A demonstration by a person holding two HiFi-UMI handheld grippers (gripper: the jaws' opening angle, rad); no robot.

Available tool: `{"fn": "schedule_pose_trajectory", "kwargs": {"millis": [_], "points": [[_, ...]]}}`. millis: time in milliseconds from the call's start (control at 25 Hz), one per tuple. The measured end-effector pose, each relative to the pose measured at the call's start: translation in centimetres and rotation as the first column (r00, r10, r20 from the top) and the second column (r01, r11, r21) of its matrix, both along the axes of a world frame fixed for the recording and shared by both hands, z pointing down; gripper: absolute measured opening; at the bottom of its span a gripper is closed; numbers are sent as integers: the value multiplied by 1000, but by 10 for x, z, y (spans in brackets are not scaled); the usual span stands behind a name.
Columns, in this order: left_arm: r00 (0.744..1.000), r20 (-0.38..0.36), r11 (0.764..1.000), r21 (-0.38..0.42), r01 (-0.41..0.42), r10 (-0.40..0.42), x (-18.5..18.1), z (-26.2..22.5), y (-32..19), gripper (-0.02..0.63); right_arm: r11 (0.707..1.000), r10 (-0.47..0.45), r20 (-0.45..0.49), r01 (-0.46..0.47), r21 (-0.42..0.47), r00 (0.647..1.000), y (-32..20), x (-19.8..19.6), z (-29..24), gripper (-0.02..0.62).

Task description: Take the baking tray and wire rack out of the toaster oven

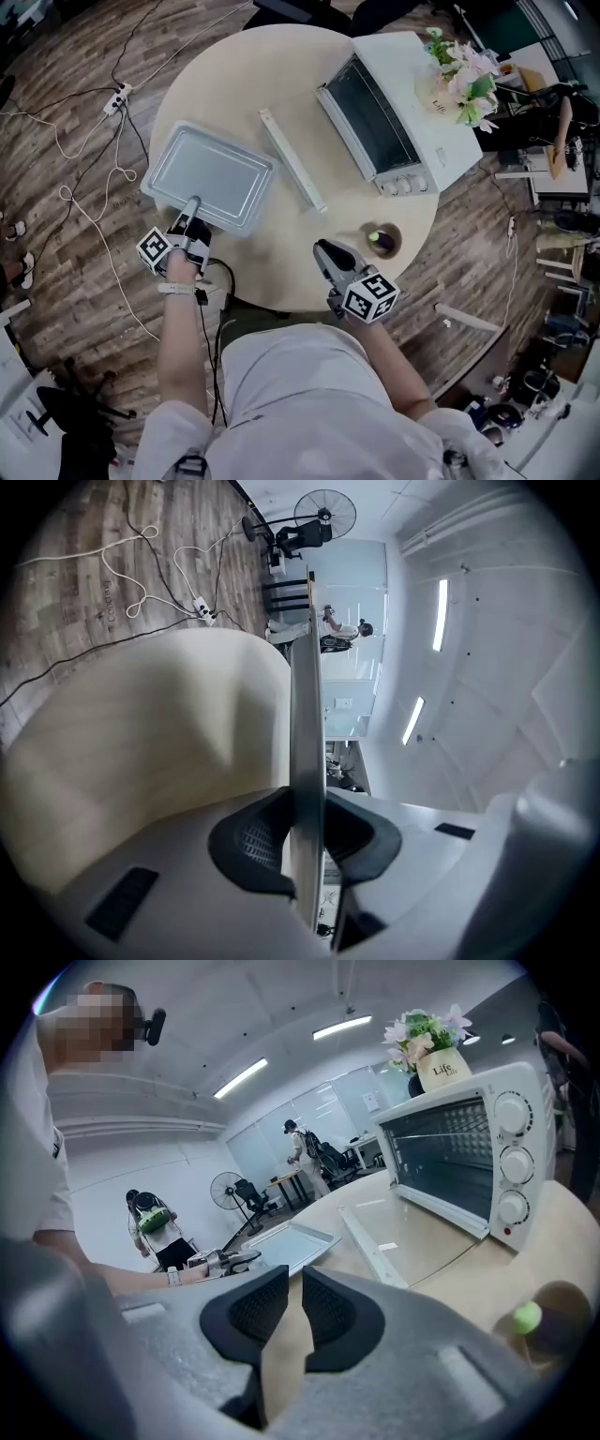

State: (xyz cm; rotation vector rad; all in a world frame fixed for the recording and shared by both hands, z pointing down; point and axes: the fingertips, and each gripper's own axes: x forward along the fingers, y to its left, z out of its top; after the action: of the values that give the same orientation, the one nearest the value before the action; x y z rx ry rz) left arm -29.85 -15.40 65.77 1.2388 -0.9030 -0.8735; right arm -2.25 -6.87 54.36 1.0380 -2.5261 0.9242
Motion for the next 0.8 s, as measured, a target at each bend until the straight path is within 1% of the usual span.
{"fn": "schedule_pose_trajectory", "kwargs": {"millis": [120, 280, 320, 400, 440, 520, 560, 640, 800], "points": [[999, 7, 999, -21, -43, 43, -1, 11, 5, 74, 1000, -10, 3, 10, -10, 1000, 1, -2, 3, 46], [989, 81, 991, -59, -123, 127, -5, 26, 10, 77, 1000, -16, 3, 16, -13, 1000, 4, -3, 3, 46], [986, 85, 989, -60, -136, 141, -6, 27, 10, 75, 1000, -15, 1, 15, -14, 1000, 5, -2, 3, 46], [985, 81, 987, -60, -149, 153, -9, 26, 8, 74, 1000, -7, -1, 7, -18, 1000, 7, 0, 3, 46], [983, 92, 986, -69, -153, 159, -11, 27, 7, 75, 1000, -2, -2, 2, -21, 1000, 8, 2, 3, 46], [974, 142, 981, -114, -159, 174, -17, 36, 8, 75, 1000, 8, -4, -8, -25, 1000, 9, 4, 4, 46], [969, 167, 977, -139, -159, 181, -20, 40, 9, 83, 1000, 13, -3, -13, -26, 1000, 10, 5, 3, 46], [961, 198, 972, -173, -159, 193, -22, 46, 9, 146, 999, 22, 0, -22, -26, 1000, 10, 7, 3, 46], [947, 244, 966, -207, -158, 207, -25, 46, 8, 201, 999, 27, 7, -27, -25, 1000, 11, 8, 3, 46]]}}
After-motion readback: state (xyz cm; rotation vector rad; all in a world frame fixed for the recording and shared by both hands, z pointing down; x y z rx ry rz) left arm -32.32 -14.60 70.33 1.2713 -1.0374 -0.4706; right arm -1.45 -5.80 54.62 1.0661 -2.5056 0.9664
